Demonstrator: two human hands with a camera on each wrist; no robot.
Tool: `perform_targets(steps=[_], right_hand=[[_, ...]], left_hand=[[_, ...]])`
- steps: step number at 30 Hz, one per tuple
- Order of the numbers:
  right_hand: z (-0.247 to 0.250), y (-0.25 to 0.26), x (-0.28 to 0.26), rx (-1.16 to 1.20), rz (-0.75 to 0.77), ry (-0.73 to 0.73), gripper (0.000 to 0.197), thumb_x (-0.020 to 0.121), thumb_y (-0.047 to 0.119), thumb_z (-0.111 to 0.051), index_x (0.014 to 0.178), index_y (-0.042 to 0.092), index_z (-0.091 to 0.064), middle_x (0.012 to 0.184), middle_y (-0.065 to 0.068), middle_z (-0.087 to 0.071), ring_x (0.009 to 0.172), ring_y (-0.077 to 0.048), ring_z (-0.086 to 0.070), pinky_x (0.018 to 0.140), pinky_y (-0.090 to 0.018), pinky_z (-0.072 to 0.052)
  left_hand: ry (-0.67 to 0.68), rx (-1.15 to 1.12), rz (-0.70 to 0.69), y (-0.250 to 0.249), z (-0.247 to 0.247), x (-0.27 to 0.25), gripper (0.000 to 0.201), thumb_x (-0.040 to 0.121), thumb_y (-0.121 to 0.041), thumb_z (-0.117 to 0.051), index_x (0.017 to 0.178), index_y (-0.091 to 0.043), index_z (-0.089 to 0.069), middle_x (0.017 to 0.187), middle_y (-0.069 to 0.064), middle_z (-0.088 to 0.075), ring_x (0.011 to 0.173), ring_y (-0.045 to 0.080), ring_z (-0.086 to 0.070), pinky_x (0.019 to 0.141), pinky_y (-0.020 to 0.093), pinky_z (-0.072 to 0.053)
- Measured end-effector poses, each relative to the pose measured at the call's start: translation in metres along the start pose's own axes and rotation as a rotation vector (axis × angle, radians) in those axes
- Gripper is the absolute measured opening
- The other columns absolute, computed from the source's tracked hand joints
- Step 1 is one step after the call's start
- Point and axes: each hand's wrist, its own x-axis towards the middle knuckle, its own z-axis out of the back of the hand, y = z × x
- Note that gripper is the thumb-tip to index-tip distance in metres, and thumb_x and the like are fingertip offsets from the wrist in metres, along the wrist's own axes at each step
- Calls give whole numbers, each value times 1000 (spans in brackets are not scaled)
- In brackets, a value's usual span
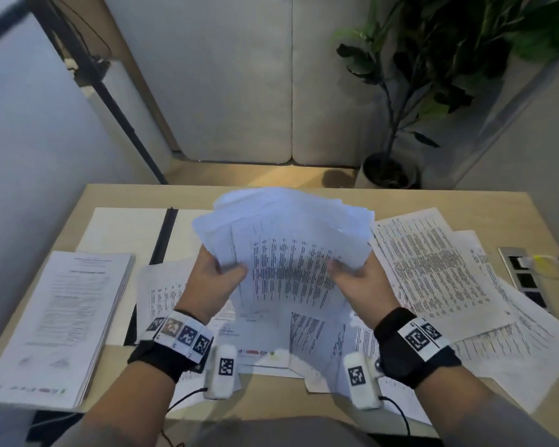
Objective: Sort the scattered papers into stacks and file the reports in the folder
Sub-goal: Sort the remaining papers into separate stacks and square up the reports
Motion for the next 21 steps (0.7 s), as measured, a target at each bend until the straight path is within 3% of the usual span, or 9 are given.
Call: perform_targets(steps=[2,4,7,10,13,15,17,19,21], right_hand=[[-4,-2,0,-50,10,7,51,95,-9,-60,127,30,-57,107,5,-72,94,-14,-69,85,-18,-52],[-1,-1,-1,-11,-18,-1,53,95,-11,-59,123,34,-56,107,8,-70,88,-2,-67,79,-15,-53],[1,-1,-4,54,-85,-7,45,97,-5,-63,123,31,-57,120,9,-71,103,7,-68,99,-25,-54],[-5,5,-5,74,-90,-46,40,98,-3,-64,132,17,-62,124,5,-74,117,-6,-68,110,-39,-50],[-1,25,-7,118,-5,-39,39,97,-5,-65,132,12,-62,123,2,-75,117,-10,-69,100,-28,-55],[10,35,-9,137,58,-16,42,96,-4,-66,136,8,-58,127,-1,-74,117,-10,-69,94,-23,-56],[17,31,-8,93,65,43,49,95,-1,-69,141,10,-54,133,-2,-70,123,-12,-67,99,-27,-56],[17,17,-7,32,0,105,53,94,3,-72,143,15,-54,135,0,-68,126,-12,-64,107,-36,-53],[14,3,-5,16,-29,117,54,94,0,-72,139,25,-55,133,6,-69,127,-7,-63,110,-39,-51]], left_hand=[[-25,2,5,1,-12,-2,55,91,0,-67,127,-39,-51,105,-36,-71,100,-15,-65,88,13,-54],[-62,4,-8,2,-14,-2,59,93,3,-65,130,-39,-48,109,-35,-69,104,-15,-64,86,11,-52],[-83,-16,15,7,-13,0,62,94,-2,-66,133,-48,-49,126,-21,-67,121,2,-63,103,34,-53],[-104,19,-12,-3,-22,-2,51,96,-18,-64,127,-57,-53,126,-25,-68,126,7,-62,112,48,-48],[-135,-3,-114,-21,-13,1,45,98,-13,-63,138,-35,-56,132,-11,-69,127,12,-62,110,50,-49],[-134,-42,-192,-31,-1,0,49,97,-12,-64,140,-35,-54,137,-3,-66,130,15,-60,108,43,-50],[-116,-44,-212,-28,5,-4,54,94,-14,-66,140,-37,-50,140,1,-62,132,17,-58,107,42,-50],[-100,-12,-149,-12,5,-6,59,94,-8,-69,146,-19,-44,138,5,-61,131,18,-59,107,49,-51],[-83,61,-126,9,6,-3,58,95,-1,-69,146,-11,-45,136,1,-64,130,16,-60,107,53,-51]])
